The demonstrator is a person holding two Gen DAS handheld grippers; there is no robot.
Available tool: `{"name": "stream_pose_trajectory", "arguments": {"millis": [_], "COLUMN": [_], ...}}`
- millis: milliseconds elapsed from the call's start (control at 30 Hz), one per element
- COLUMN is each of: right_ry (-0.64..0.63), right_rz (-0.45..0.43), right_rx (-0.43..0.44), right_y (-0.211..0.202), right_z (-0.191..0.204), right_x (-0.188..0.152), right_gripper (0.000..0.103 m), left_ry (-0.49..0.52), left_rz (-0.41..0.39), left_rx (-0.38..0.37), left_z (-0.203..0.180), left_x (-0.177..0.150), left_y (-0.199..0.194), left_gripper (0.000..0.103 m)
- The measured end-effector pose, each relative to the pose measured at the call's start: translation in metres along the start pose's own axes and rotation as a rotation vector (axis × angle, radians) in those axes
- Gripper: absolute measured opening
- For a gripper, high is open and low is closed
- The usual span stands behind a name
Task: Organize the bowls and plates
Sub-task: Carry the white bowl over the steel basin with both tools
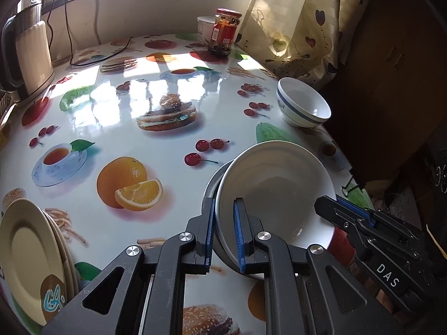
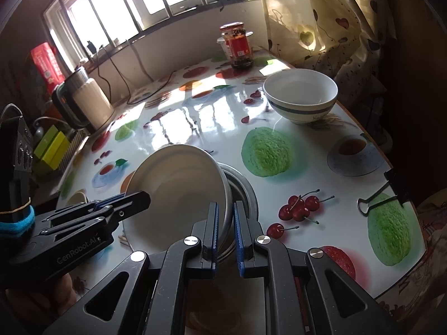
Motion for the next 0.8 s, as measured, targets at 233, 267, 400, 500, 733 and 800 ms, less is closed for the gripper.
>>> {"name": "stream_pose_trajectory", "arguments": {"millis": [233, 267, 400, 500, 733, 800], "right_ry": [-0.001, 0.001, -0.001, 0.001, 0.006, 0.005], "right_rz": [0.001, 0.001, 0.001, 0.001, 0.003, 0.005], "right_rx": [0.0, 0.001, 0.0, 0.002, 0.007, 0.005], "right_y": [0.0009, 0.0006, 0.0009, 0.0007, 0.0027, 0.0041], "right_z": [-0.0011, -0.0013, -0.0012, -0.0016, -0.0034, -0.0035], "right_x": [-0.0007, -0.0005, -0.0003, -0.0003, 0.0007, 0.0013], "right_gripper": [0.011, 0.011, 0.011, 0.012, 0.013, 0.013], "left_ry": [0.002, 0.001, 0.001, -0.002, -0.013, -0.017], "left_rz": [-0.002, -0.001, -0.001, -0.002, -0.004, -0.004], "left_rx": [0.001, 0.001, 0.0, 0.001, -0.004, -0.007], "left_z": [-0.0003, -0.0003, -0.0006, -0.0006, 0.0035, 0.0046], "left_x": [-0.0001, -0.0002, -0.0001, 0.0002, 0.0025, 0.0035], "left_y": [0.0001, 0.0001, 0.0004, 0.0005, 0.0003, 0.0005], "left_gripper": [0.014, 0.014, 0.014, 0.014, 0.014, 0.014]}}
Point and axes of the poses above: each gripper's, at about its wrist camera, not at the fingertips, and y roughly the way its jaws point, z to its left, x to its top, the point moved 1 cm from there along y, roughly the way its jaws point, and after that the axes turned 2 degrees about -y, right-handed, at the moved point
